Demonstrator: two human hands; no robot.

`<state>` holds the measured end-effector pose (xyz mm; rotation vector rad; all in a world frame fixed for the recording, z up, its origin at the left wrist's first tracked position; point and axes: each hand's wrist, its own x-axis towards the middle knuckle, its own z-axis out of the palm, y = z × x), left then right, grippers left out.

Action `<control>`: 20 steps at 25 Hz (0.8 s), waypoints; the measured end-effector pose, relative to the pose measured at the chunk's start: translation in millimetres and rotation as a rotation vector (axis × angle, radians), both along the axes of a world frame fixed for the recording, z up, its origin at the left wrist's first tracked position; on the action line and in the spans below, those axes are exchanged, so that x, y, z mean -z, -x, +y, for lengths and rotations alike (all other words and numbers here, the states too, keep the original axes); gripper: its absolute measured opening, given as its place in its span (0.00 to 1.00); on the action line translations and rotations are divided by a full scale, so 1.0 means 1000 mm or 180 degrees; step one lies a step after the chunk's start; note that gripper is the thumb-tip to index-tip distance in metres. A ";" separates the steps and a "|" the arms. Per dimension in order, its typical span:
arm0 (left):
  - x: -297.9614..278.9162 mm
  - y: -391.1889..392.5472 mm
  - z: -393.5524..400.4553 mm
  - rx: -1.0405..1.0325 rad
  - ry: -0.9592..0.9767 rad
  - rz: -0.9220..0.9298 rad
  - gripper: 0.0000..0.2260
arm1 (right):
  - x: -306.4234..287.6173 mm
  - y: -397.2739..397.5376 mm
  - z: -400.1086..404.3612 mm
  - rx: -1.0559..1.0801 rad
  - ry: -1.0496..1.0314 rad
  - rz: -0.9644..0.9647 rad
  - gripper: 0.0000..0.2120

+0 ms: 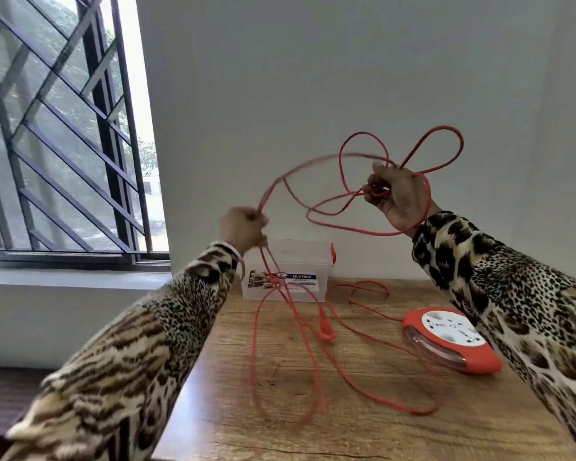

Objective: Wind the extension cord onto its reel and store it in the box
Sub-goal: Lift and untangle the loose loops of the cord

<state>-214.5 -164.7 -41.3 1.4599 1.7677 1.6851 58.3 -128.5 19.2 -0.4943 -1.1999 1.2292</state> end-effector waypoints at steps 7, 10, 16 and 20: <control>-0.019 0.014 -0.021 -0.0020 -0.0090 0.0817 0.08 | 0.034 0.027 -0.012 -0.0036 -0.0467 -0.1258 0.06; 0.016 0.017 -0.028 0.0104 0.1220 0.1570 0.06 | 0.061 0.037 -0.021 0.0073 -0.0932 -0.2951 0.11; 0.028 0.021 -0.059 0.0273 0.3131 0.2380 0.03 | 0.115 0.059 -0.033 -0.0415 -0.1675 -0.5512 0.35; 0.014 0.013 -0.068 -0.0773 0.2286 0.3948 0.11 | 0.122 0.060 -0.038 -0.0610 -0.1907 -0.5460 0.31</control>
